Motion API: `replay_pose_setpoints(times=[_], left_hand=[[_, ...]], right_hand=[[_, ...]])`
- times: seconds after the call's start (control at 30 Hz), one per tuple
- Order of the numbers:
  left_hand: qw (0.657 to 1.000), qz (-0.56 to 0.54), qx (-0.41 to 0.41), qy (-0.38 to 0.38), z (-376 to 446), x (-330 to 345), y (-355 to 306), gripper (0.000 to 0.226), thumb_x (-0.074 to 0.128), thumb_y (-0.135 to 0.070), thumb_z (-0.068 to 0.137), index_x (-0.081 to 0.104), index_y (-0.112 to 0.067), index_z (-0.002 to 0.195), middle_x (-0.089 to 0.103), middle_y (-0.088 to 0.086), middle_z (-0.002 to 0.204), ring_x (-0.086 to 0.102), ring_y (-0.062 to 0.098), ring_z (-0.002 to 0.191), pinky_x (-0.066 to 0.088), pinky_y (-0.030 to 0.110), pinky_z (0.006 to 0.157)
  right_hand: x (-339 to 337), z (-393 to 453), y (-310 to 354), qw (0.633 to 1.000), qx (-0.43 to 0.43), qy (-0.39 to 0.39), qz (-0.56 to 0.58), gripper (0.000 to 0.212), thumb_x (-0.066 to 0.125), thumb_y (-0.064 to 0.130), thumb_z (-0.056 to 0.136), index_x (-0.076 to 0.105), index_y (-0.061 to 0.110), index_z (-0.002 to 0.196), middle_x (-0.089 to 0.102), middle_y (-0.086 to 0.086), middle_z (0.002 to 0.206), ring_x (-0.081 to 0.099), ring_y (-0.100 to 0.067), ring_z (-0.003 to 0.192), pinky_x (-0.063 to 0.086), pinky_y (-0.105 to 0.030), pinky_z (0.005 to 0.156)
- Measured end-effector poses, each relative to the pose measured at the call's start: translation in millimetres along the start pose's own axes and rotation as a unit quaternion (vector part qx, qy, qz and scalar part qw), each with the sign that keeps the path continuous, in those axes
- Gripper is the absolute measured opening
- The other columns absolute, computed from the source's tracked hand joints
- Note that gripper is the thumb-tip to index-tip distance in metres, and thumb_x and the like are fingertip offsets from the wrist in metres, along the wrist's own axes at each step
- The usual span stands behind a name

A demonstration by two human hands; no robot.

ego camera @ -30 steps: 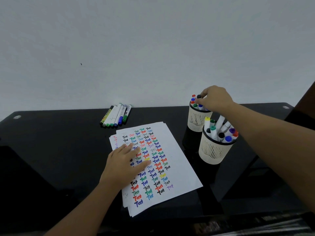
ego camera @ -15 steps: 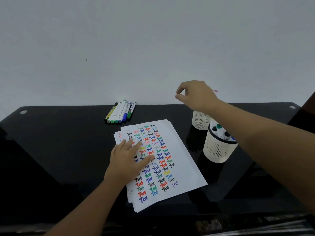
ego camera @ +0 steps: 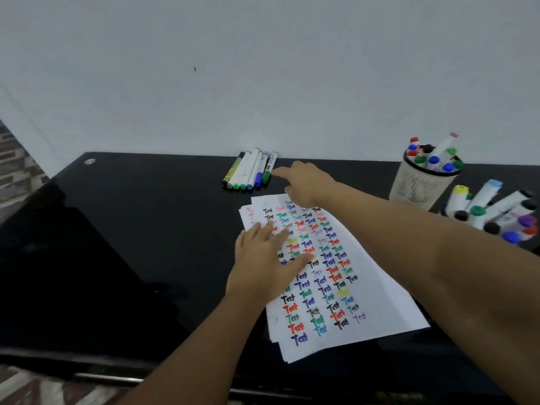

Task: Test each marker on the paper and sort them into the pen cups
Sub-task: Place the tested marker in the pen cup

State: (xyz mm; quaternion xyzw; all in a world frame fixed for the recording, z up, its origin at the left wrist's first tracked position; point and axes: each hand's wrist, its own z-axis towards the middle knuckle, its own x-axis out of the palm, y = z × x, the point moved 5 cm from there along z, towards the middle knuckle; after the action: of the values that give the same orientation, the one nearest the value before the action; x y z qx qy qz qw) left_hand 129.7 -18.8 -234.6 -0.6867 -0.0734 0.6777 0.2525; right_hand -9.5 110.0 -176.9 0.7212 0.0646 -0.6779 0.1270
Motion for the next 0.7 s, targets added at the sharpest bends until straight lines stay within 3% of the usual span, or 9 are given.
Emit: replay_pose_setpoints(times=[0.23,0.43,0.6,0.7], left_hand=[[1.000,-0.016,-0.009,0.014,0,0,-1,0.084,0.041,-0.085,0.086,0.035,-0.038,0.155,0.016,-0.007,0.169,-0.003,0.015,0.155,-0.005,0.042,0.125],[1.000,-0.017,-0.006,0.010,1,1,-2,0.084,0.041,-0.085,0.086,0.035,-0.038,0.155,0.017,-0.007,0.168,-0.003,0.015,0.155,-0.006,0.042,0.124],[1.000,-0.012,-0.001,0.001,0,-1,-3,0.082,0.042,-0.083,0.087,0.036,-0.038,0.155,0.019,-0.007,0.168,-0.001,0.015,0.155,-0.006,0.041,0.123],[1.000,-0.014,-0.001,0.000,0,-1,-3,0.082,0.043,-0.083,0.087,0.037,-0.038,0.154,0.020,-0.007,0.168,0.000,0.015,0.155,-0.004,0.042,0.124]], right_hand=[[21,40,3,0.999,0.012,0.011,-0.051,0.072,0.051,0.011,0.100,0.027,0.042,0.160,0.041,-0.013,0.147,0.048,-0.033,0.126,0.049,-0.045,0.093],[19,39,-4,0.993,-0.011,-0.094,-0.070,0.042,0.056,0.015,0.099,0.047,0.028,0.138,0.050,-0.011,0.130,0.053,-0.030,0.112,0.045,-0.041,0.083],[20,40,-6,0.994,-0.012,-0.077,-0.083,0.060,0.057,0.006,0.096,0.046,0.038,0.146,0.046,-0.011,0.134,0.053,-0.030,0.116,0.050,-0.042,0.088],[19,43,-2,0.990,-0.025,-0.078,-0.114,0.047,0.057,0.014,0.102,0.055,0.040,0.141,0.047,-0.010,0.131,0.052,-0.029,0.116,0.045,-0.040,0.086]])
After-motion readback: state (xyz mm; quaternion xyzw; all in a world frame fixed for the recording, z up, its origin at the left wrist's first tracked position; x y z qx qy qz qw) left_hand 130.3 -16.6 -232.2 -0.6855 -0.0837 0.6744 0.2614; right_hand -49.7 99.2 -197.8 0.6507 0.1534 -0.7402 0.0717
